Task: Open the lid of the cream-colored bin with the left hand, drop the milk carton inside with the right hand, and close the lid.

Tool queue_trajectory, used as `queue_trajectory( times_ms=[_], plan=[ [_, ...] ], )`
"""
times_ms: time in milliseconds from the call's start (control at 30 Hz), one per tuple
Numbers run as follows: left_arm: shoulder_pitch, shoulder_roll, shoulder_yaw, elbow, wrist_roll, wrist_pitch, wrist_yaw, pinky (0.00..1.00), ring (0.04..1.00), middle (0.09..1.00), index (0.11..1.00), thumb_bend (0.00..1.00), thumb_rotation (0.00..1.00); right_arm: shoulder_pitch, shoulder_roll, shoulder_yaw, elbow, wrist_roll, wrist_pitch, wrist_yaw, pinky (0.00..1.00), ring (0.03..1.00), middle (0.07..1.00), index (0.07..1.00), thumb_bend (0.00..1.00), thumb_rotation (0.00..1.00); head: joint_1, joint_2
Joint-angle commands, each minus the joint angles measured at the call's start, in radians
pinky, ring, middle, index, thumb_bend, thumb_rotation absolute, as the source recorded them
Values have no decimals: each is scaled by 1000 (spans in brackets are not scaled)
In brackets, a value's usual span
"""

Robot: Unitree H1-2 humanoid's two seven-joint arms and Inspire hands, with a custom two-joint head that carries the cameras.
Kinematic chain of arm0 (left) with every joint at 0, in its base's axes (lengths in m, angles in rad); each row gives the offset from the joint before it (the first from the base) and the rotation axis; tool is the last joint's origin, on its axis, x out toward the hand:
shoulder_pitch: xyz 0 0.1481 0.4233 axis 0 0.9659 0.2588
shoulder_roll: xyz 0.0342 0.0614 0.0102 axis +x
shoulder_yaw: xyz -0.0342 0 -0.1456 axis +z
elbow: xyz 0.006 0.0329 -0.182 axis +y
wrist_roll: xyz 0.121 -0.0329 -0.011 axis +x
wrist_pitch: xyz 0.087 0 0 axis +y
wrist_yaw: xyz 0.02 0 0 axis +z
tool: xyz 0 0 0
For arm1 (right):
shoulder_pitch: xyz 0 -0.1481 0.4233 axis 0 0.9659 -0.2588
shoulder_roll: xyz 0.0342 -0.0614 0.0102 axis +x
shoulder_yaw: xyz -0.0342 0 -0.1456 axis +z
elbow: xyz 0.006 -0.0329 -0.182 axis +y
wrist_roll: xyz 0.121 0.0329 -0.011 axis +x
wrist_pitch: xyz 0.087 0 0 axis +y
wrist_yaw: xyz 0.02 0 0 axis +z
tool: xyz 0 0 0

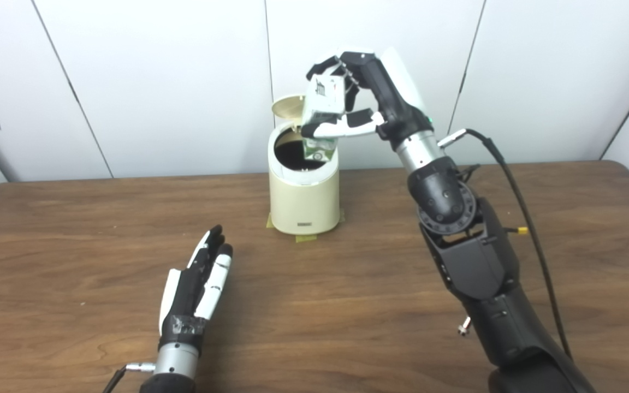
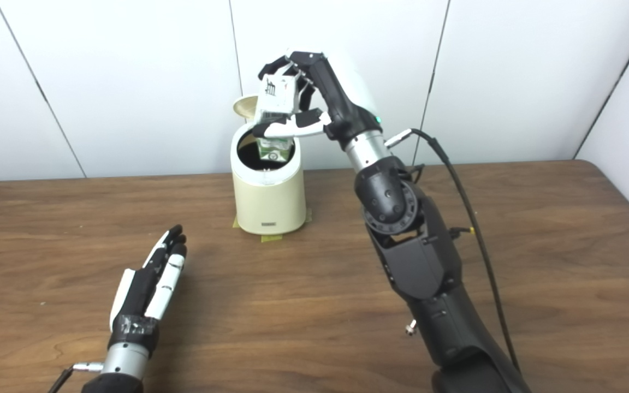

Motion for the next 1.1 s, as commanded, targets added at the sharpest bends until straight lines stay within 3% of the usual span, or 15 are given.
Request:
queue_trajectory(
  times_ms=[0, 300, 733, 1067],
  plan=[
    [-22, -9, -6, -16, 5, -39, 13, 935, 953, 952, 949, 500, 814, -90, 11, -8, 26, 9, -80, -53, 256, 344, 469, 550, 508, 0, 5, -2],
    [-17, -23, -27, -7, 2, -75, 15, 992, 965, 937, 941, 490, 802, -146, 55, -25, 210, 28, -127, -117, 258, 346, 472, 552, 508, 0, 25, 3],
    [0, -43, -30, -25, -13, -91, 14, 953, 957, 926, 941, 482, 789, -176, 31, -25, 387, 16, -241, -214, 264, 344, 469, 551, 508, 0, 32, 9],
    [9, -43, -31, -40, -33, -91, 9, 940, 941, 917, 940, 480, 820, -160, 6, 26, 467, -73, -415, -325, 286, 341, 467, 553, 507, 0, 34, 12]
  ],
)
